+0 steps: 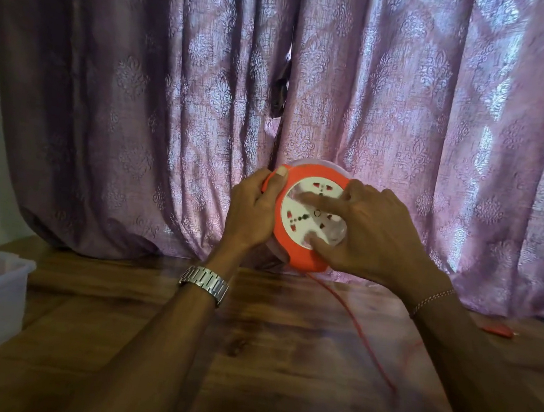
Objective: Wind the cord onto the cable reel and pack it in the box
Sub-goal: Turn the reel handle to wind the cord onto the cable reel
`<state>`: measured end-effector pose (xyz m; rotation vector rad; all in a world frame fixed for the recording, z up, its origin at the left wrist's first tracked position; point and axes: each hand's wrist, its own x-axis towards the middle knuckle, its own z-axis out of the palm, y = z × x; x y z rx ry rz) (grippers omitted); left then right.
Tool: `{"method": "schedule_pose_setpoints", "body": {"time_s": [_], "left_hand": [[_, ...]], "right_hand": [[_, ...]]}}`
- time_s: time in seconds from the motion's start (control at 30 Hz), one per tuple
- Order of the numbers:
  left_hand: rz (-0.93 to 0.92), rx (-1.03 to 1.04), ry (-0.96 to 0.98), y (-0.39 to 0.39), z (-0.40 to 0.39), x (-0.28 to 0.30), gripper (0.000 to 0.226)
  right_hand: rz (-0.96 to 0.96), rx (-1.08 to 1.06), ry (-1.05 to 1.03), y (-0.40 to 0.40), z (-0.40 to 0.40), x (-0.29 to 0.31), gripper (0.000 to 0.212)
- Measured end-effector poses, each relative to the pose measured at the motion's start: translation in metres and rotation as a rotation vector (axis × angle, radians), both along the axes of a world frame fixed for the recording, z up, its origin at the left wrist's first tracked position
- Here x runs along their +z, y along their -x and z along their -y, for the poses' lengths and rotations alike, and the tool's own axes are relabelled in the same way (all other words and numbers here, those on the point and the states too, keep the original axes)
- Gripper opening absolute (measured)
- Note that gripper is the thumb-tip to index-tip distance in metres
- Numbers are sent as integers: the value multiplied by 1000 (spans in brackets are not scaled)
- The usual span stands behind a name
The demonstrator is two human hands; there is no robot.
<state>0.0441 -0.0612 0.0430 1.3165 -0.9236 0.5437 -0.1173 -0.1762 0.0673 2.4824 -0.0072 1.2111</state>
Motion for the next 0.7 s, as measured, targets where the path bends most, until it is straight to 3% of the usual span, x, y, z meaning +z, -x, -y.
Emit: {"method": "schedule_pose_setpoints", "body": {"time_s": [0.17, 0.3, 0.43, 0.57, 0.7], "left_hand": [[10, 2, -13, 2, 1, 0, 46], [4, -2, -13, 3, 1, 0, 44], [-2, 8, -19, 2, 0, 0, 43], [17, 9, -28, 3, 0, 0, 48], [34, 23, -21, 5, 0, 0, 49]], "right_hand": [[192, 31, -62, -2, -4, 1, 53], [131, 40, -23, -2, 1, 3, 48], [38, 213, -20, 1, 6, 8, 18], [-146, 185, 23, -1, 2, 6, 46], [-161, 128, 117, -2, -4, 3, 43]]}}
